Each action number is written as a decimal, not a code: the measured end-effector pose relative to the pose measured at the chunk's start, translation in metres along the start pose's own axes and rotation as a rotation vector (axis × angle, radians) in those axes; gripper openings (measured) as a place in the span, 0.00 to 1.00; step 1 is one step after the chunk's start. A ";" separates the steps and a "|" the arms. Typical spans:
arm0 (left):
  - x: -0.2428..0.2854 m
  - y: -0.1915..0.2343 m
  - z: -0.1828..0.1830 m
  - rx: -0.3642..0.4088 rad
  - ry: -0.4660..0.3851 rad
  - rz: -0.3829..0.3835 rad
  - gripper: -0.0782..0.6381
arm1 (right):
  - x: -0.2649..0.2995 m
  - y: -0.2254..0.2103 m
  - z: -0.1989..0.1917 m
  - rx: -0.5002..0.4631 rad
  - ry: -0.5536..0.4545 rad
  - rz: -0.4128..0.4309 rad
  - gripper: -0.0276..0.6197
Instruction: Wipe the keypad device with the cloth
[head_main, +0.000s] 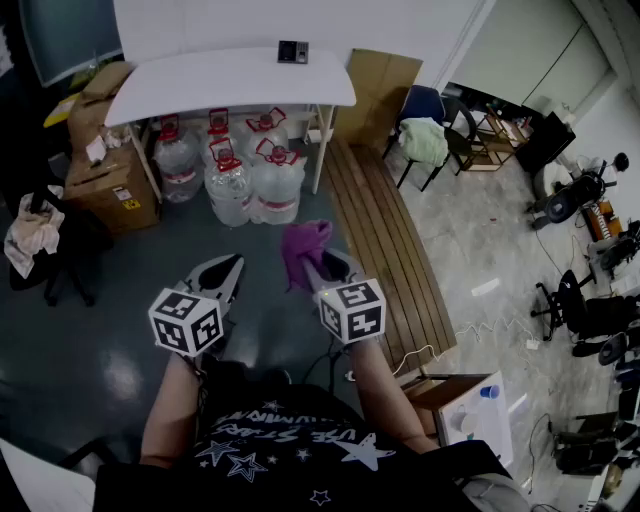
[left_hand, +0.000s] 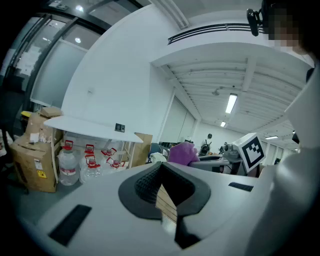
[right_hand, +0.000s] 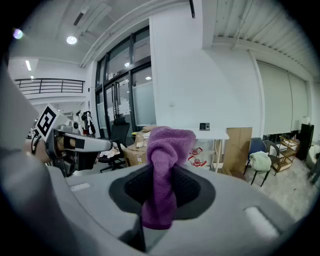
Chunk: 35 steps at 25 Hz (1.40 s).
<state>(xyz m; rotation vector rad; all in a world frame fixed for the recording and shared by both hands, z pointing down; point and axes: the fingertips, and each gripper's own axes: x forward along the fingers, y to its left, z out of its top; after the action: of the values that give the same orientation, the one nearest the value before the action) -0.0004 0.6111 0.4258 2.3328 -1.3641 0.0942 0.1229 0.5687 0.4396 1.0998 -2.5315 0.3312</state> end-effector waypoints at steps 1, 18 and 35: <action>-0.001 0.000 0.000 0.001 0.002 -0.005 0.12 | 0.000 0.002 0.001 0.002 -0.001 -0.001 0.19; -0.003 -0.007 -0.020 -0.008 0.041 -0.030 0.12 | -0.007 0.015 -0.015 -0.001 0.008 0.016 0.19; 0.041 0.028 -0.011 -0.040 0.019 0.000 0.12 | 0.017 -0.029 -0.028 0.062 0.039 -0.034 0.19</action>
<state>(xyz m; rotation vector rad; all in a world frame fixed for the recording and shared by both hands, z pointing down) -0.0011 0.5706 0.4557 2.2934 -1.3443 0.0872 0.1402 0.5483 0.4743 1.1471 -2.4802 0.4207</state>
